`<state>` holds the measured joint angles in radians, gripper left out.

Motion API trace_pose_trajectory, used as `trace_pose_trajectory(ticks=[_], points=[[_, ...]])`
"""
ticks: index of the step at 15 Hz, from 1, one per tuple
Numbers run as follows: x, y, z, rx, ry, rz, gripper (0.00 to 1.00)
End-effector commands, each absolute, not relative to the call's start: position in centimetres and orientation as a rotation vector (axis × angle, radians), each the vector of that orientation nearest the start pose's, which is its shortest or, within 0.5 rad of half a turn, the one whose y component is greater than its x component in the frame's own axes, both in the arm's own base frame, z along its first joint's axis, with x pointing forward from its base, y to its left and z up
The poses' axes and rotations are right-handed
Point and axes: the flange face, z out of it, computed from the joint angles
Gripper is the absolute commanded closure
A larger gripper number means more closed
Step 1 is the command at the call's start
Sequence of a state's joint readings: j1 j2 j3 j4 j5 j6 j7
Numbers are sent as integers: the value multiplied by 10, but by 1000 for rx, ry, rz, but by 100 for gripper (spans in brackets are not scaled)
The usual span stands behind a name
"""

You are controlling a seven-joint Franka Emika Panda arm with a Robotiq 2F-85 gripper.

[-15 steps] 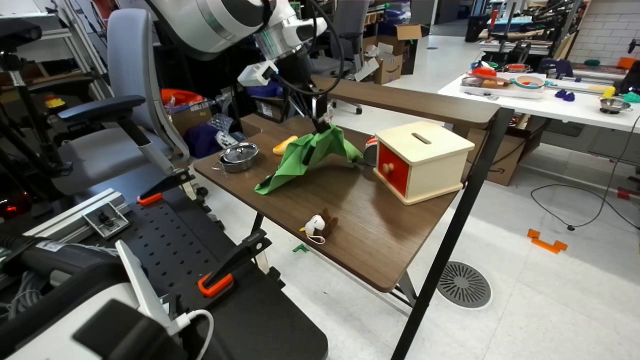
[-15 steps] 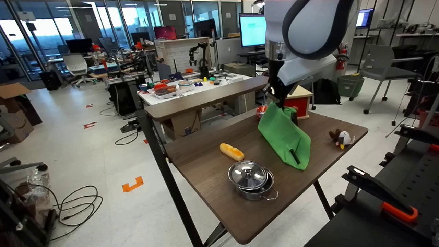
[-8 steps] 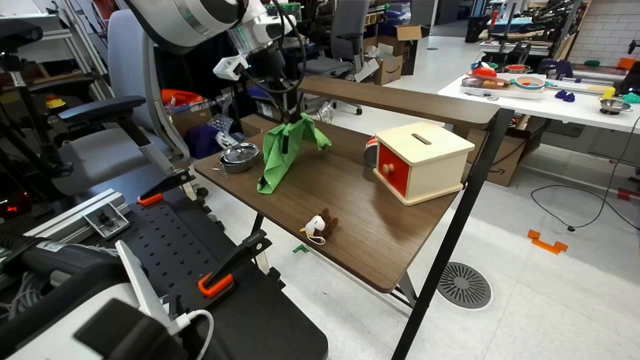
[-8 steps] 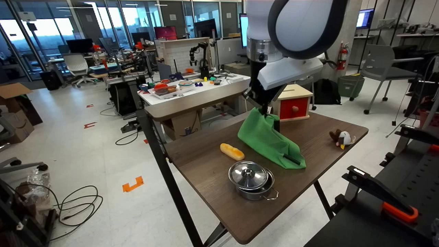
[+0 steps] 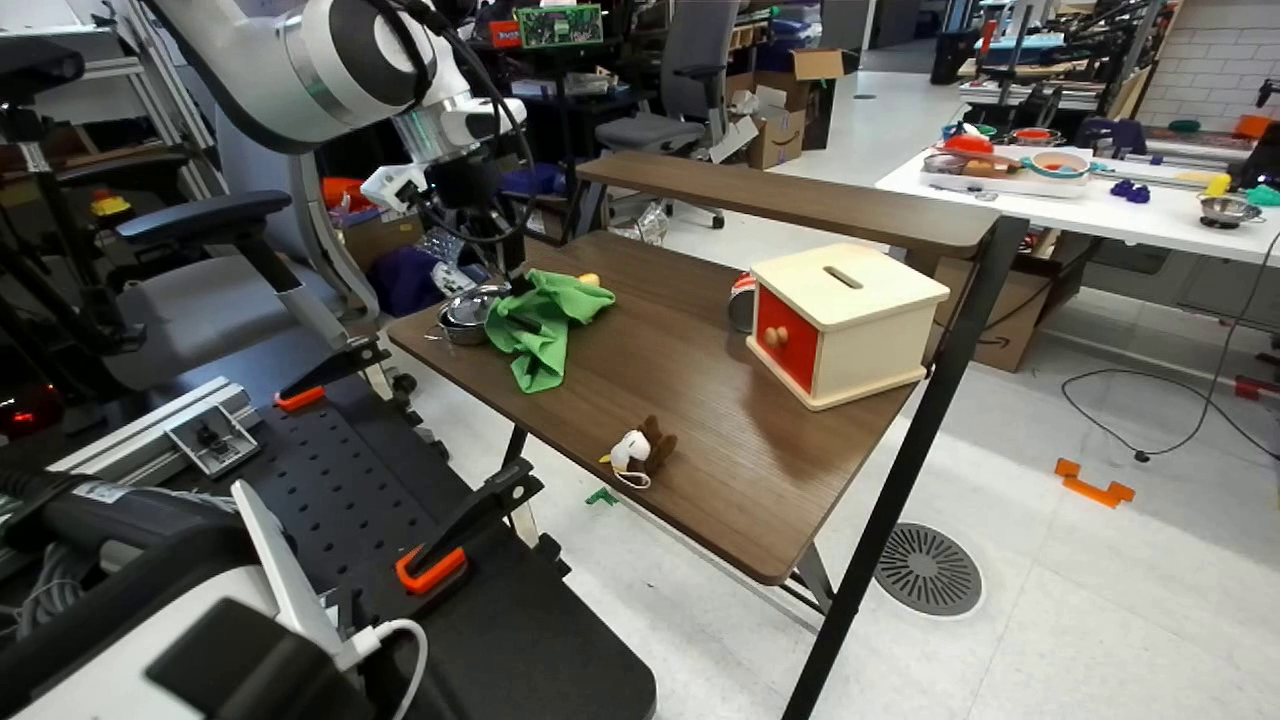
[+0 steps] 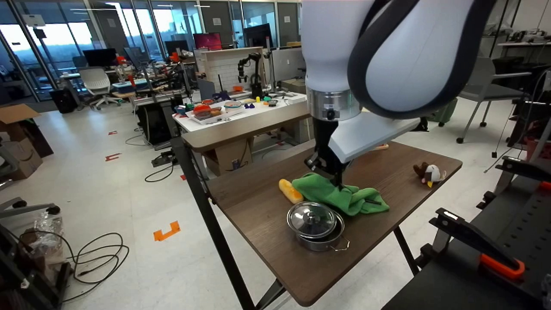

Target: Fold the green cloth

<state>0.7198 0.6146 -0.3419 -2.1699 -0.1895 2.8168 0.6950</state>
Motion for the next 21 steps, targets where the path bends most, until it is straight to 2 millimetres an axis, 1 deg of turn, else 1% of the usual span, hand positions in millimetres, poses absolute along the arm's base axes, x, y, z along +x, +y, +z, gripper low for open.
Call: trace_pose_trajectory(ticks=[1,4,7,8,9,10,11,14,17,19,20,21], points=[[498,193,109,-3342,122,-273,99],[494,165,99,-3363,199,-223,99],[491,141,84,-3389,252,-165,99],[489,135,80,-3392,260,-145,96],[487,132,76,-3393,260,-122,70],[485,129,73,-3400,262,-107,70],[484,126,71,-3401,261,-98,65],[484,121,73,-3412,256,-95,44],[488,112,92,-3409,252,-103,23],[491,100,117,-3397,298,-136,8],[490,93,135,-3375,321,-139,1],[486,86,151,-3351,264,-151,0]])
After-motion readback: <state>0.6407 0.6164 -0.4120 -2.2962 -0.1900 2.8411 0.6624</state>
